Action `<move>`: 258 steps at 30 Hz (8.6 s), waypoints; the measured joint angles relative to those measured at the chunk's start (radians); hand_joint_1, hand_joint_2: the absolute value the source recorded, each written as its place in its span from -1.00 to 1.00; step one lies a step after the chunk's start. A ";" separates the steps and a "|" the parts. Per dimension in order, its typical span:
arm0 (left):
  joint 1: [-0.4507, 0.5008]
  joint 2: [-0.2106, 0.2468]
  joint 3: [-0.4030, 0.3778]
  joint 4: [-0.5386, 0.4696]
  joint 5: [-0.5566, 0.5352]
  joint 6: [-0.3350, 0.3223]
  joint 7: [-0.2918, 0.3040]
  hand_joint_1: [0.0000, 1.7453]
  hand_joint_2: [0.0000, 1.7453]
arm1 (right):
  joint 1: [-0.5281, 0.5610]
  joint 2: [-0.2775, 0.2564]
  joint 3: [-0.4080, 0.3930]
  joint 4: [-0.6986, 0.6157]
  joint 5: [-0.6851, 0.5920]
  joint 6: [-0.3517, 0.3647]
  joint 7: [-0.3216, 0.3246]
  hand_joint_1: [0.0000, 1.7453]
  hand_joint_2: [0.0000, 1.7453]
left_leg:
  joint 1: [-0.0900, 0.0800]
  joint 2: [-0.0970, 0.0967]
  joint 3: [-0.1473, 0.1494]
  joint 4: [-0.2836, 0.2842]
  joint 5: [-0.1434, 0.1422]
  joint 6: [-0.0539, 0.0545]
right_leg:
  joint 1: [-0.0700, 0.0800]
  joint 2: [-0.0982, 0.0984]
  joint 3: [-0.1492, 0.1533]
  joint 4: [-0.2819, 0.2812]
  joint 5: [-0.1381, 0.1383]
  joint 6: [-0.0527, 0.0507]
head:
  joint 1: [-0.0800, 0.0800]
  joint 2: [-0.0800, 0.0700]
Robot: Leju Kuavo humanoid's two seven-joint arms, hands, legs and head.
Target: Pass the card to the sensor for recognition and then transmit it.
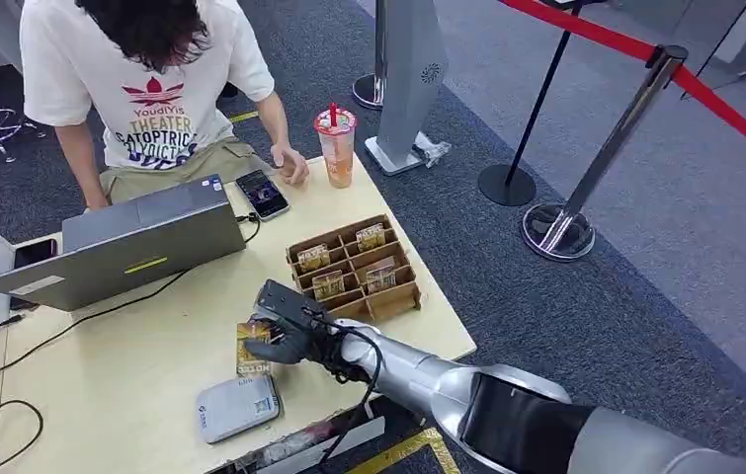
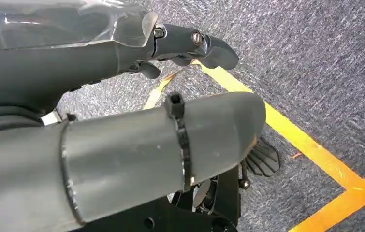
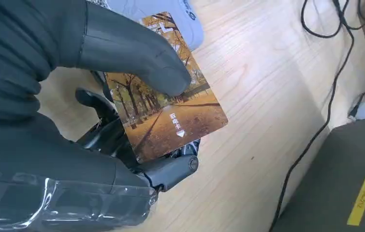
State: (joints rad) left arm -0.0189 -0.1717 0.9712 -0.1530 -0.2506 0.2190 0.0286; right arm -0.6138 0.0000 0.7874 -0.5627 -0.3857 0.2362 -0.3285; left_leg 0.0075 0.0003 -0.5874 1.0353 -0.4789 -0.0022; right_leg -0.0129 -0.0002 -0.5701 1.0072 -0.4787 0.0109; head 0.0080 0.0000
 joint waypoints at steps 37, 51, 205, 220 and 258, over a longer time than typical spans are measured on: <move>-0.001 -0.005 0.001 0.000 0.006 0.040 -0.005 -1.00 -1.00 | 0.009 0.026 0.025 0.132 0.017 0.097 0.080 1.00 1.00 | 0.000 0.001 0.004 0.000 0.000 0.000 | 0.000 0.001 0.003 0.000 0.000 0.000 | 0.000 0.000; -0.001 -0.010 0.002 0.000 0.011 0.030 -0.017 -1.00 -1.00 | 0.019 0.002 0.003 0.028 -0.067 0.056 -0.029 1.00 1.00 | 0.000 0.000 0.002 0.000 0.000 0.000 | 0.000 0.001 0.002 0.000 0.000 0.000 | 0.000 0.000; -0.002 -0.070 0.010 -0.059 -0.004 -0.013 -0.065 -1.00 -1.00 | 0.464 -0.374 -0.372 -0.903 1.256 -0.627 0.196 0.32 1.00 | -0.001 -0.001 -0.002 0.000 -0.001 0.002 | 0.000 -0.001 -0.001 -0.002 0.000 0.001 | 0.000 0.000; -0.002 -0.066 0.024 -0.067 -0.008 -0.024 -0.064 -1.00 -1.00 | 0.481 -0.388 -0.391 -0.906 1.333 -0.570 0.259 0.18 1.00 | -0.001 -0.001 -0.002 0.000 -0.001 0.002 | 0.000 -0.001 -0.001 -0.002 0.000 0.001 | 0.000 0.000; -0.003 -0.045 0.025 -0.074 -0.064 -0.046 -0.053 -1.00 -1.00 | 0.498 -0.390 -0.467 -0.809 1.428 -0.545 0.304 -0.08 1.00 | -0.001 -0.001 -0.002 0.000 -0.001 0.002 | 0.000 -0.001 0.000 -0.002 0.000 0.001 | 0.000 0.000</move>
State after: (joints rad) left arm -0.0219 -0.2171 0.9960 -0.2266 -0.3151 0.1732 -0.0248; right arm -0.1162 -0.3899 0.3201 -1.3718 1.0418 -0.3090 -0.0240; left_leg 0.0070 -0.0010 -0.5895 1.0357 -0.4803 -0.0001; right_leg -0.0131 -0.0012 -0.5705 1.0056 -0.4790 0.0117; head 0.0080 0.0000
